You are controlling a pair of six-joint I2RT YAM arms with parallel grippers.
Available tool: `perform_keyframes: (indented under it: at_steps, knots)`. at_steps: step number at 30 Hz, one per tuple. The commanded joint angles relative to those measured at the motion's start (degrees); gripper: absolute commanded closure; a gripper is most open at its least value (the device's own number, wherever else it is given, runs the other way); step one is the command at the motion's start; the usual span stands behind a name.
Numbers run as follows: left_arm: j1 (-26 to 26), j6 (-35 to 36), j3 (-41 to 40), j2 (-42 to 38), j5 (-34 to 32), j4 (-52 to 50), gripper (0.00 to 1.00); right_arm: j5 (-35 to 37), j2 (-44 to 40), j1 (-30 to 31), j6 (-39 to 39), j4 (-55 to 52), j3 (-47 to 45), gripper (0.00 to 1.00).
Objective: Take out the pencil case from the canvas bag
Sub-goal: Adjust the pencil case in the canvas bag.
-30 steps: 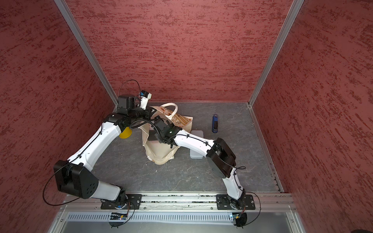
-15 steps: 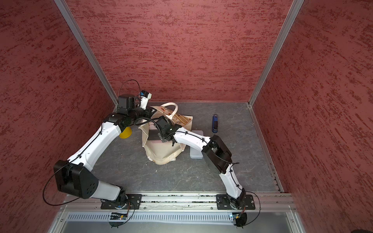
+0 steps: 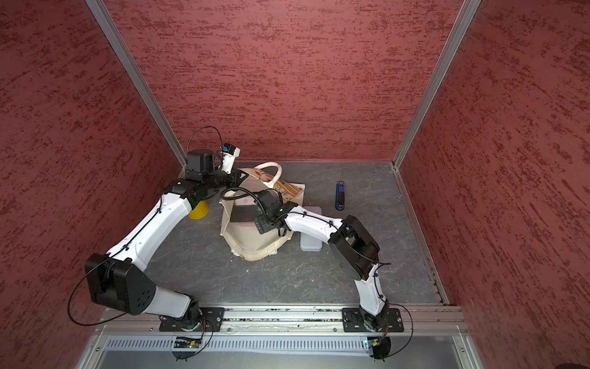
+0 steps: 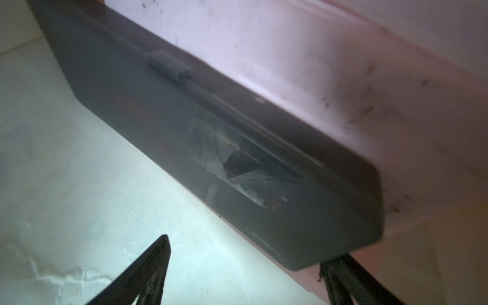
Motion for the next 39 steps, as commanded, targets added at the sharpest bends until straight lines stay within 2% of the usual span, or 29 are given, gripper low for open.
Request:
perform_keyframes:
  at_steps: [1, 5, 10, 23, 27, 39]
  knots:
    - [-0.28, -1.83, 0.73, 0.45, 1.93, 1.80, 1.00, -5.63, -2.62, 0.56, 1.81, 6.50, -0.77, 0.13]
    - [-0.40, -1.82, 0.75, 0.57, 1.96, 1.80, 1.00, -3.01, -2.28, 0.46, 3.66, 7.22, -0.16, 0.13]
    - [-0.54, -1.94, 0.73, 0.80, 2.01, 1.87, 1.00, -8.66, -4.21, 0.47, 5.40, 14.37, -2.50, 0.15]
    - [-0.90, -1.84, 0.78, 0.97, 1.85, 1.71, 1.00, -19.72, -13.11, 0.70, 12.01, 37.63, -15.67, 0.23]
    - [-0.90, -1.67, 0.73, 0.89, 1.67, 1.61, 1.00, -21.18, -13.05, 1.68, 10.54, 36.82, -16.30, 0.25]
    - [-0.72, -1.54, 0.73, 0.72, 1.51, 1.53, 1.00, -11.39, -12.73, 4.07, 8.35, 26.45, -18.89, 0.26]
